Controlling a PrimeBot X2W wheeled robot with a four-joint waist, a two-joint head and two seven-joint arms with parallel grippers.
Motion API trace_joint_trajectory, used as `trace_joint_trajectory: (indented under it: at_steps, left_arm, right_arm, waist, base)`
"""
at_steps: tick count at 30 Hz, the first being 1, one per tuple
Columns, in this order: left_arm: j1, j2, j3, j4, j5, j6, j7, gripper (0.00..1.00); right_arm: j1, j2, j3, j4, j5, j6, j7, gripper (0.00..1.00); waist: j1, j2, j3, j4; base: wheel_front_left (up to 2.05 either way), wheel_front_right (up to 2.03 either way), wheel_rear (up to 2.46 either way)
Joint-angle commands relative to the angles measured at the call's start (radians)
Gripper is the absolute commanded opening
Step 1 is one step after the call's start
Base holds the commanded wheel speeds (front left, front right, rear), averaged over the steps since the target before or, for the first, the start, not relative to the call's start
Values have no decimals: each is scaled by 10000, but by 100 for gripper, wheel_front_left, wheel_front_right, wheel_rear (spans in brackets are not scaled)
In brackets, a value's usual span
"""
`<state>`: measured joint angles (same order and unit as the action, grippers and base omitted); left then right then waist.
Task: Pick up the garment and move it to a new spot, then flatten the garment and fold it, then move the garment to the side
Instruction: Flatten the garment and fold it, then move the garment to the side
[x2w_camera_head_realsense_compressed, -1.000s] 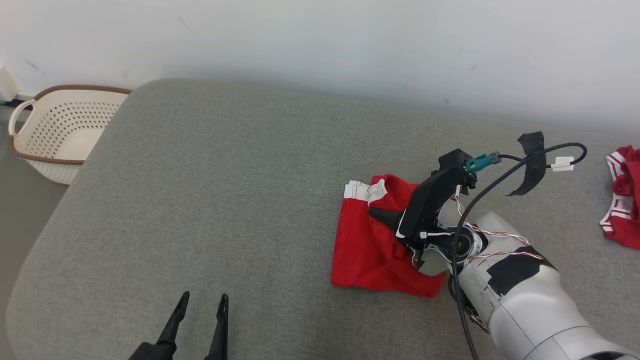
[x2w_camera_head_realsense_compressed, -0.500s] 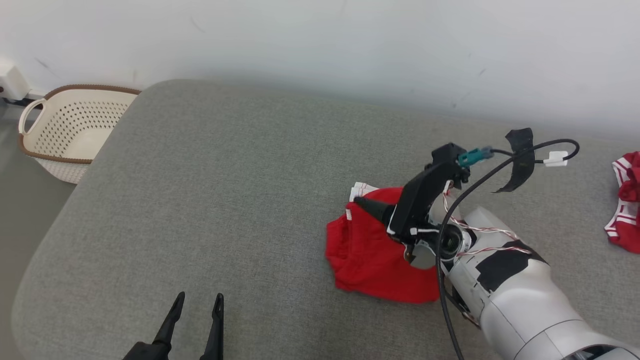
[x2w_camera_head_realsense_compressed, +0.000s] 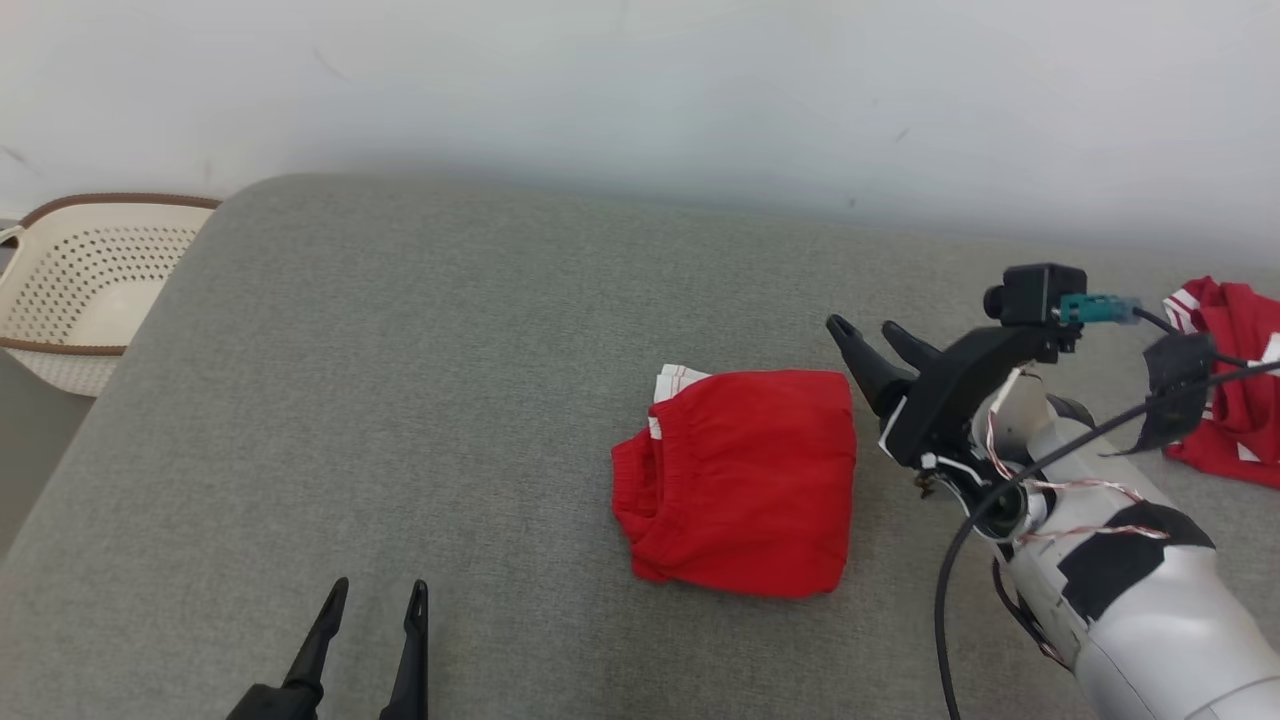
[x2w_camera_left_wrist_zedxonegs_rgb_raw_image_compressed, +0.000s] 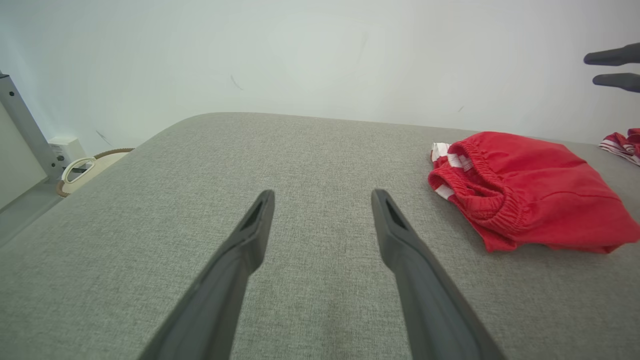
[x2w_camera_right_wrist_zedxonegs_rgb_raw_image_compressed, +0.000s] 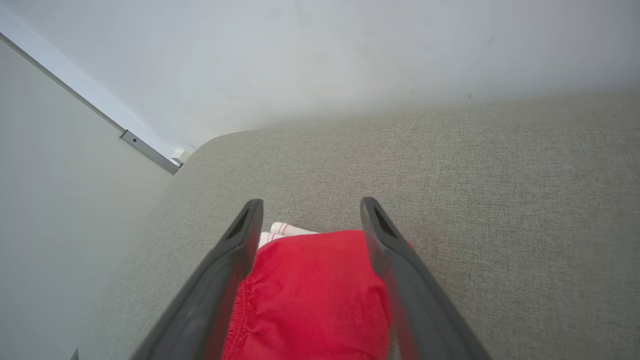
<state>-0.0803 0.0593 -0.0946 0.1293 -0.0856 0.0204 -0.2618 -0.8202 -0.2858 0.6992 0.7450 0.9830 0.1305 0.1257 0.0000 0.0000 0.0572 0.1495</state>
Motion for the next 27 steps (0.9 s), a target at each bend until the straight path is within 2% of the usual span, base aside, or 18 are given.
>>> trace_joint_trajectory:
  at_steps: [1,10,27]
  left_arm:
    - [183,70,95,-44,60,22,-39,100]
    - [191,71,189,-193,159,35,-39,100]
    - [-36,-11,29,-57,107,-47,-40,100]
  right_arm:
    - [248,-178,102,-86,-139,3,-172,100]
    - [973,-360,262,18,-209,3,-177,100]
    - [1275,292,591,997,339,3,1297,100]
  waist:
    - [0,0,63,-155]
    - [0,0,190,-371]
    - [0,0,362,62]
  base:
    - [0,0,0]
    - [0,0,0]
    - [0,0,0]
